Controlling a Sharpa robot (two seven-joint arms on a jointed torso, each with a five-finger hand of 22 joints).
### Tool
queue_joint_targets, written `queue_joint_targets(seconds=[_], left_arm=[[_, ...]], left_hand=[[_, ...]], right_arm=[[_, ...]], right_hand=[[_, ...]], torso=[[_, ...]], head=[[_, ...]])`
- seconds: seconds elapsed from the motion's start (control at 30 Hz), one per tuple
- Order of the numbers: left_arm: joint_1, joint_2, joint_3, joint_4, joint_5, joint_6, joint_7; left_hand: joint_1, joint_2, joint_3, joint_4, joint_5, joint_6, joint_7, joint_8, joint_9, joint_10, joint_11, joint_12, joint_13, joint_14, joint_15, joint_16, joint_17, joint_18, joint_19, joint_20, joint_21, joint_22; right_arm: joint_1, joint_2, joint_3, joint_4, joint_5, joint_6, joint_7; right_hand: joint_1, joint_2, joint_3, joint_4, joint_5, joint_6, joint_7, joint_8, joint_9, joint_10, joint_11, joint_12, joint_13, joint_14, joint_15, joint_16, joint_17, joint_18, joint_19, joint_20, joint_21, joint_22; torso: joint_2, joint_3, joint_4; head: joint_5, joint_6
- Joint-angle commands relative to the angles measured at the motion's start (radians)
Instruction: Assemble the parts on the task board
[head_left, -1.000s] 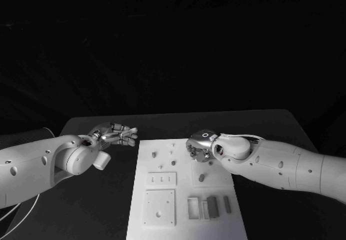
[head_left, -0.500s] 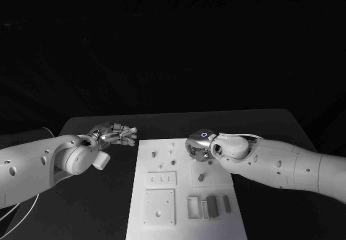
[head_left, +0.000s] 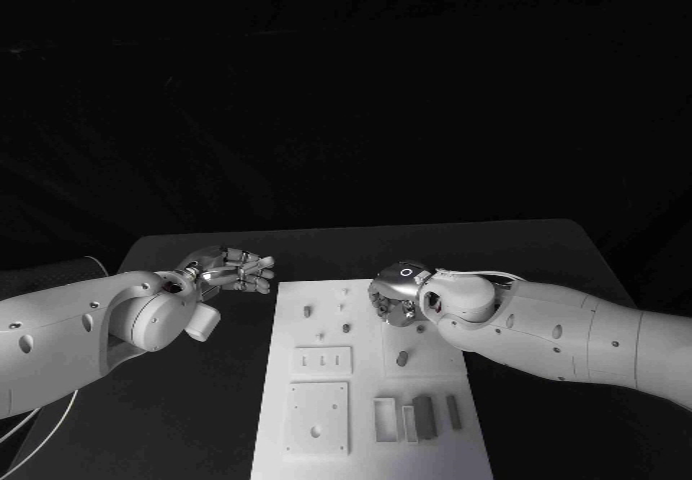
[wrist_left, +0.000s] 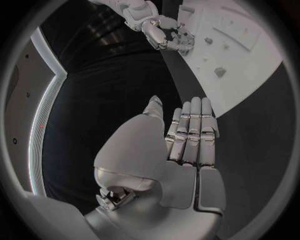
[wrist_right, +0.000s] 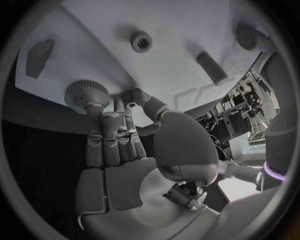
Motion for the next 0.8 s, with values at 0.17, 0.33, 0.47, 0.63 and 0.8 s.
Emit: queue_joint_targets(seconds=[0.17, 0.33, 0.47, 0.63, 0.8], left_arm=[[0.001, -0.001, 0.001, -0.003, -0.006, 0.013, 0.005], [0.001, -0.001, 0.001, -0.003, -0.006, 0.013, 0.006], [0.001, 0.0, 0.001, -0.003, -0.007, 0.015, 0.006], [0.001, 0.0, 0.001, -0.005, -0.007, 0.014, 0.006], [0.001, 0.003, 0.001, -0.006, -0.007, 0.016, 0.007]], left_hand=[[0.001, 0.001, -0.003, -0.001, -0.004, 0.006, 0.008, -0.004, -0.002, 0.005, 0.001, -0.007, 0.0, 0.004, 0.0, -0.004, 0.002, 0.007, 0.0, -0.007, -0.006, -0.001], [0.001, 0.0, -0.004, -0.001, -0.004, 0.007, 0.008, -0.004, -0.002, 0.006, 0.001, -0.007, 0.0, 0.004, 0.0, -0.004, 0.003, 0.006, 0.0, -0.008, -0.007, -0.001], [0.002, 0.0, -0.004, -0.001, -0.004, 0.007, 0.008, -0.004, -0.002, 0.006, 0.001, -0.008, 0.001, 0.005, 0.0, -0.005, 0.003, 0.006, 0.001, -0.008, -0.007, -0.001], [0.002, 0.0, -0.004, -0.001, -0.004, 0.007, 0.008, -0.005, -0.002, 0.006, 0.001, -0.008, 0.001, 0.005, 0.0, -0.006, 0.004, 0.005, 0.001, -0.009, -0.007, -0.001], [0.003, 0.0, -0.004, 0.0, -0.004, 0.007, 0.008, -0.005, -0.002, 0.006, 0.001, -0.009, 0.001, 0.005, 0.0, -0.006, 0.005, 0.004, 0.001, -0.009, -0.008, -0.002]], right_arm=[[-0.004, -0.004, 0.008, 0.05, -0.042, -0.017, -0.043], [-0.002, 0.01, 0.014, 0.059, -0.088, -0.054, -0.074], [-0.001, 0.023, 0.016, 0.058, -0.11, -0.066, -0.093], [-0.001, 0.046, 0.016, 0.053, -0.139, -0.077, -0.11], [-0.001, 0.066, 0.018, 0.048, -0.163, -0.105, -0.132]], right_hand=[[-0.006, 0.003, 0.004, -0.001, -0.001, 0.01, -0.002, 0.005, 0.002, 0.015, 0.005, 0.001, 0.003, 0.0, -0.011, 0.006, 0.0, 0.074, 0.003, -0.003, 0.006, 0.022], [-0.008, 0.001, 0.005, -0.001, 0.0, 0.014, -0.004, 0.005, 0.003, 0.018, 0.004, 0.0, 0.007, 0.002, -0.013, 0.009, 0.001, 0.074, 0.005, -0.004, 0.009, 0.022], [-0.008, -0.002, 0.006, -0.001, 0.0, 0.016, -0.005, 0.005, 0.004, 0.02, 0.004, -0.001, 0.009, 0.003, -0.013, 0.011, 0.001, 0.074, 0.006, -0.005, 0.011, 0.022], [-0.008, -0.005, 0.007, -0.001, 0.0, 0.017, -0.005, 0.005, 0.005, 0.022, 0.003, -0.002, 0.01, 0.004, -0.014, 0.012, 0.001, 0.074, 0.007, -0.006, 0.013, 0.022], [-0.009, -0.008, 0.007, -0.001, 0.0, 0.019, -0.006, 0.005, 0.005, 0.023, 0.003, -0.003, 0.012, 0.005, -0.014, 0.013, 0.001, 0.074, 0.008, -0.007, 0.014, 0.022]], torso=[[0.0, -0.0005, -0.0009], [0.0, -0.0003, -0.0009], [0.0, -0.0012, 0.0007], [0.0, -0.0004, 0.0015], [0.0, -0.0007, 0.0019]], head=[[0.002, 0.007], [0.002, 0.012], [0.003, 0.018], [0.005, 0.023], [0.006, 0.032]])
